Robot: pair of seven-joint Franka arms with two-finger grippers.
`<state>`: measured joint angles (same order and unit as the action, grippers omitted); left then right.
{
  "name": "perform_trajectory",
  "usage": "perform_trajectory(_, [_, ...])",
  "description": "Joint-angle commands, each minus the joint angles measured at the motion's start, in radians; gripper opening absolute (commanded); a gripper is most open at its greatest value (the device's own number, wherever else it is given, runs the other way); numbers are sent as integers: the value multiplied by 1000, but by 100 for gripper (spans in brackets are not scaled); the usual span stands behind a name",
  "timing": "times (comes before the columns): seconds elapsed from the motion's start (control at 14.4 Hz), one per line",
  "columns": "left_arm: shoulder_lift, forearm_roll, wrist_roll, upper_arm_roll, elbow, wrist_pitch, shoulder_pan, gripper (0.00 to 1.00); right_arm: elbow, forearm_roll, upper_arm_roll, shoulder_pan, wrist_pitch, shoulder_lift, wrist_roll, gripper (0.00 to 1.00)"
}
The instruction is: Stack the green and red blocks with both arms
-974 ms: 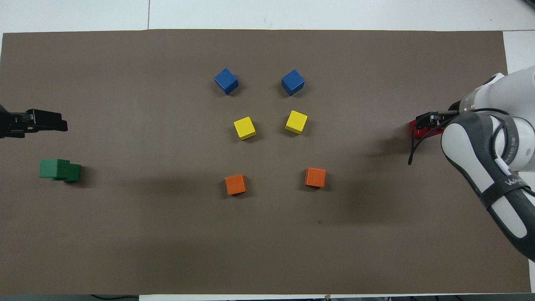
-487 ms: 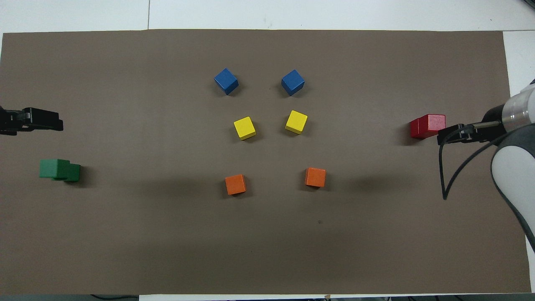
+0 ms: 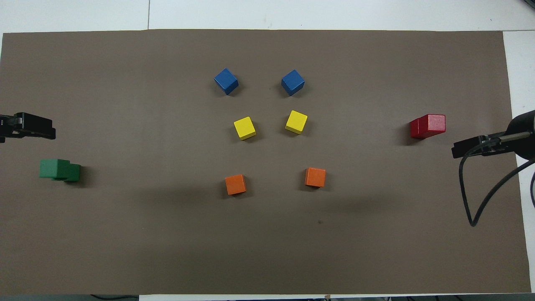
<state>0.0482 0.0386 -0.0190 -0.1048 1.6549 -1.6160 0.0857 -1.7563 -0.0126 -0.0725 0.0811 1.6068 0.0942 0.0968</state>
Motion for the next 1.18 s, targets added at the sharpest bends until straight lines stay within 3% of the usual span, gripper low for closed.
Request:
perform_trajectory(0.0, [-14, 12, -7, 13, -24, 15, -12, 100, 83, 6, -4, 5, -36, -67, 12, 100])
perform_trajectory(1.11, [-10, -39, -4, 14, -14, -28, -4, 100, 69, 6, -4, 5, -38, -62, -12, 100])
